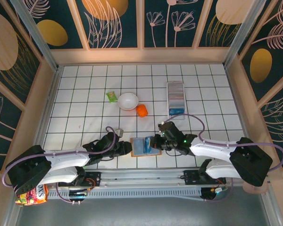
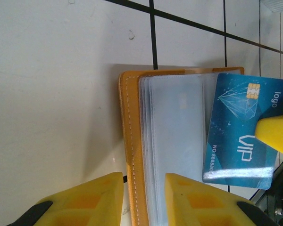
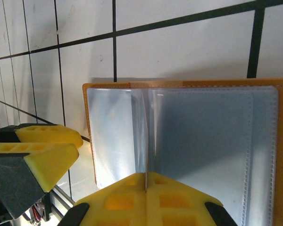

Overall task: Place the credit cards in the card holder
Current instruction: Insert the credit card into the card slot.

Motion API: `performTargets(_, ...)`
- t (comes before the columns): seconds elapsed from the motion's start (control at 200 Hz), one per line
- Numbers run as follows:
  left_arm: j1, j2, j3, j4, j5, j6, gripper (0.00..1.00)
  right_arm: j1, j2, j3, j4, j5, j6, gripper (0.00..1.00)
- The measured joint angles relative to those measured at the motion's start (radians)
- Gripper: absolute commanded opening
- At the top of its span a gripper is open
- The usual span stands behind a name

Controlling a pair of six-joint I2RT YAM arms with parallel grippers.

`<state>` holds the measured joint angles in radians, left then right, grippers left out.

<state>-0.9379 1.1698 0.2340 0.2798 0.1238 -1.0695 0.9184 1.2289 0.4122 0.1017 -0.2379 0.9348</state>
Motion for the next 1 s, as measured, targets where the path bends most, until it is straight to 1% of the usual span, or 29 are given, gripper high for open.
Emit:
performTargets(0.781, -0.013, 0.019, 0.0, 0.01, 0.0, -0.001, 0.25, 0.0, -0.037, -0.017, -0.024, 0.005, 0.0, 0.0)
performTargets(0.996, -0.018, 0.036, 0.0, 0.018, 0.0, -0.001, 0.24, 0.0, -0.034, -0.03, 0.008, -0.002, 0.016, 0.0)
